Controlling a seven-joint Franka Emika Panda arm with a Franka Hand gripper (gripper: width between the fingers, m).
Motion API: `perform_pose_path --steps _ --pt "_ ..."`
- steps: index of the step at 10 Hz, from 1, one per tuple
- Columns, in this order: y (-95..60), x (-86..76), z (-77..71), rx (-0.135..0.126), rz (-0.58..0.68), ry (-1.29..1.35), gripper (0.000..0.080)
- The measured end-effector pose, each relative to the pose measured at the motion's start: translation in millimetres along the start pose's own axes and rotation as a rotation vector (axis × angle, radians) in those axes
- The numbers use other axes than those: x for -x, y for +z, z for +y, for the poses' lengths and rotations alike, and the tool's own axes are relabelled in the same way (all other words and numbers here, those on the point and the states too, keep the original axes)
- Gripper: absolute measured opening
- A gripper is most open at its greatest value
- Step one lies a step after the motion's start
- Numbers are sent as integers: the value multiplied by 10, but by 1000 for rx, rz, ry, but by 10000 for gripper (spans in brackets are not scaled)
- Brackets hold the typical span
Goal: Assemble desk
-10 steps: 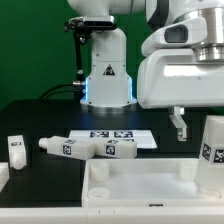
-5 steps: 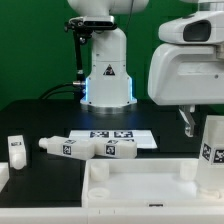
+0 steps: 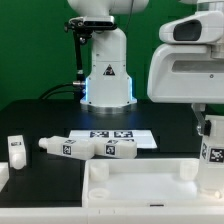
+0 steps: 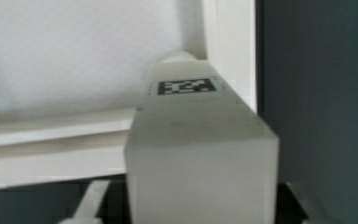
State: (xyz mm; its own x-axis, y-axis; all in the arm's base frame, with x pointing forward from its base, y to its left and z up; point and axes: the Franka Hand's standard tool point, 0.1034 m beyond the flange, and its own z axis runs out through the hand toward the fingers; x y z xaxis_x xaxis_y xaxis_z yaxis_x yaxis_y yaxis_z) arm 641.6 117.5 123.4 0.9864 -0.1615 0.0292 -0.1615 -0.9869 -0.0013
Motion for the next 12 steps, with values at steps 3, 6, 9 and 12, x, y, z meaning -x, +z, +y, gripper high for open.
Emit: perform_pose_path --steps 3,6,9,12 --pt "11 15 35 -5 19 368 285" --pt "10 7 87 -91 4 830 285" --pt "-35 5 32 -69 -42 960 285" --pt "30 6 143 -143 -44 1288 285"
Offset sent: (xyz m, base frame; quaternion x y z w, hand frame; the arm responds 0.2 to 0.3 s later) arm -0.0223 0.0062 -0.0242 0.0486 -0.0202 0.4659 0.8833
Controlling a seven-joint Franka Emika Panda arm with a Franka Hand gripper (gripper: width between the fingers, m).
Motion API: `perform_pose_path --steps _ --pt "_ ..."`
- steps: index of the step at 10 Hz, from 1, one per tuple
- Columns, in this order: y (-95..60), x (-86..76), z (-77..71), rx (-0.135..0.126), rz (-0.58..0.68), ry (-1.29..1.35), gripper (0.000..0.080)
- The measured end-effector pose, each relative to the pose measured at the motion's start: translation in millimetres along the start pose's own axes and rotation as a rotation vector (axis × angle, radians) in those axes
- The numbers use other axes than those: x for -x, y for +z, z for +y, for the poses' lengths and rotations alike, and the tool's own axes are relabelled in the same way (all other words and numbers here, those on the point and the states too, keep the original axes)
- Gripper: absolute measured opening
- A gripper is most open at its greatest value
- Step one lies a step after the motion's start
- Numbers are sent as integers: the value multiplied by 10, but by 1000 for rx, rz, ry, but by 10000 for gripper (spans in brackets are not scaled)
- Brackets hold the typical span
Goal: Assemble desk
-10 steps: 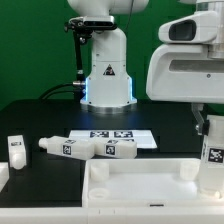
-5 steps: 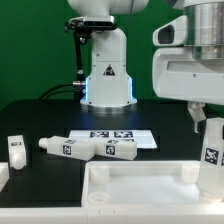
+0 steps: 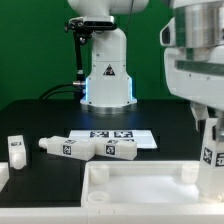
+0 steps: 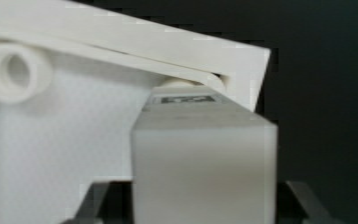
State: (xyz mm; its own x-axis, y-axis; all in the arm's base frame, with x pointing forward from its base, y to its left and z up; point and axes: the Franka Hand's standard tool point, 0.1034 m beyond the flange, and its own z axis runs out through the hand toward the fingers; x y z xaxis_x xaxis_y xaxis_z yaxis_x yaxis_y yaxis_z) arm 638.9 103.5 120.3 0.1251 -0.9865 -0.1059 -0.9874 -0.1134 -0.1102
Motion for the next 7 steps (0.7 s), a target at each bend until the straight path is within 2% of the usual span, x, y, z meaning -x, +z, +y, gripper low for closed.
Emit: perform_pose_path --steps 1,3,6,7 --pt "1 -6 14 -16 -5 61 285" --pt "2 17 11 -19 -16 223 285" --pt "8 29 13 -18 -12 146 286" --pt "13 69 4 -22 -8 -32 456"
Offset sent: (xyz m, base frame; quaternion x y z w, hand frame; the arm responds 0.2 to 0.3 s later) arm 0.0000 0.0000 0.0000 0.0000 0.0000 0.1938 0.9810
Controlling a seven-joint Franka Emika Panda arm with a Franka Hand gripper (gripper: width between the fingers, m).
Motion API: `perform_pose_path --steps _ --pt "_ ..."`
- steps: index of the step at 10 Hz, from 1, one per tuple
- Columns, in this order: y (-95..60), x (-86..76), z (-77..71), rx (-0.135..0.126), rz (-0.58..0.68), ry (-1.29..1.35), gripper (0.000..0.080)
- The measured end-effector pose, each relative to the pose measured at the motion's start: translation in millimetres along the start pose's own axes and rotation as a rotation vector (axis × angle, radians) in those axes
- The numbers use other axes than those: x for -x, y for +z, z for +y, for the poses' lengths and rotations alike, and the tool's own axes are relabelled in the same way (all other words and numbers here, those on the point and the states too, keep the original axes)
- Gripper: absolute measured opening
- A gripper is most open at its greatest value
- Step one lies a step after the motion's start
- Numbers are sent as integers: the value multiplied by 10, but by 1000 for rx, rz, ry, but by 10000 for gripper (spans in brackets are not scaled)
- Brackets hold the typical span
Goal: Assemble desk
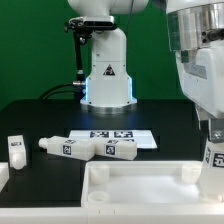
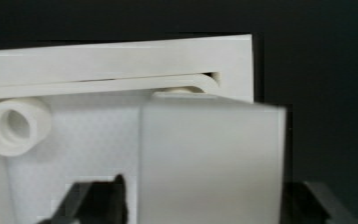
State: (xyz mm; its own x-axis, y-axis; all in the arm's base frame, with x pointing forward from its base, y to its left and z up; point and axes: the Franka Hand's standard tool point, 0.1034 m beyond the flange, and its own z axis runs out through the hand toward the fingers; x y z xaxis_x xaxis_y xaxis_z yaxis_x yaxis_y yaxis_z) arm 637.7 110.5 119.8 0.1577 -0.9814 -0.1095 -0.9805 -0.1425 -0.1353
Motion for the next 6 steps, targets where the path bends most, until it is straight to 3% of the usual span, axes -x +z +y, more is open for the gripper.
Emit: perform_pose_path --steps 1,2,6 --pt "15 43 -7 -1 3 -191 456" --pt "21 89 -7 1 6 -289 610" --pt "19 50 -6 6 14 -595 648"
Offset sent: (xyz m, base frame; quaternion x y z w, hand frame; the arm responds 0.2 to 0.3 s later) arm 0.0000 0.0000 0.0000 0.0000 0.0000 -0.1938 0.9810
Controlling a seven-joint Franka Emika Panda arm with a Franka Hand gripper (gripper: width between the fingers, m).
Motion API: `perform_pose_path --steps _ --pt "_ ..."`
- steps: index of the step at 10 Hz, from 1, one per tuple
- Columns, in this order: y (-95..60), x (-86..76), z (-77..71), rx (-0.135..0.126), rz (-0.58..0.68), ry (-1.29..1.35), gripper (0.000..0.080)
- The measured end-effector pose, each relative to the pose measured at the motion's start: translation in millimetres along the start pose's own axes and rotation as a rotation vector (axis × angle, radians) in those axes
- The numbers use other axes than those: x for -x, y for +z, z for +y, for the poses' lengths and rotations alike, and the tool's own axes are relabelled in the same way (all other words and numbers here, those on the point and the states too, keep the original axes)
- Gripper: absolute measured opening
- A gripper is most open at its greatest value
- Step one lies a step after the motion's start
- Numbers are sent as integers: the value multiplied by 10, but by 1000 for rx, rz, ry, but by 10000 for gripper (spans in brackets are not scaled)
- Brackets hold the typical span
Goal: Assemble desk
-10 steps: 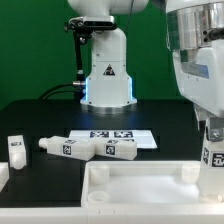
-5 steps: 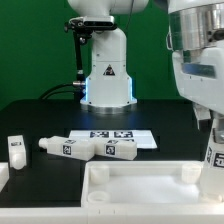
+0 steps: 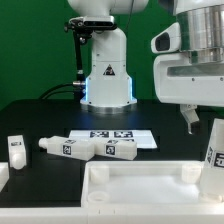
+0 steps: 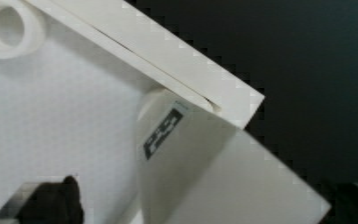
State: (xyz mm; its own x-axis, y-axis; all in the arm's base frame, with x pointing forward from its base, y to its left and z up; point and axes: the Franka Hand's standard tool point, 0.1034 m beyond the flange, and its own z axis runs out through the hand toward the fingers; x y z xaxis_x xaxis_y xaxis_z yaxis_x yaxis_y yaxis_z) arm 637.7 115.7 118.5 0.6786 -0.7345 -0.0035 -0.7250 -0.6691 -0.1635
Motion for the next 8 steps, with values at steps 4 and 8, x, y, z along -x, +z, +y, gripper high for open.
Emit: perform_pose_path --steps 4,8 --pt "44 45 3 33 11 -442 649" --pt "48 30 24 34 12 -286 298"
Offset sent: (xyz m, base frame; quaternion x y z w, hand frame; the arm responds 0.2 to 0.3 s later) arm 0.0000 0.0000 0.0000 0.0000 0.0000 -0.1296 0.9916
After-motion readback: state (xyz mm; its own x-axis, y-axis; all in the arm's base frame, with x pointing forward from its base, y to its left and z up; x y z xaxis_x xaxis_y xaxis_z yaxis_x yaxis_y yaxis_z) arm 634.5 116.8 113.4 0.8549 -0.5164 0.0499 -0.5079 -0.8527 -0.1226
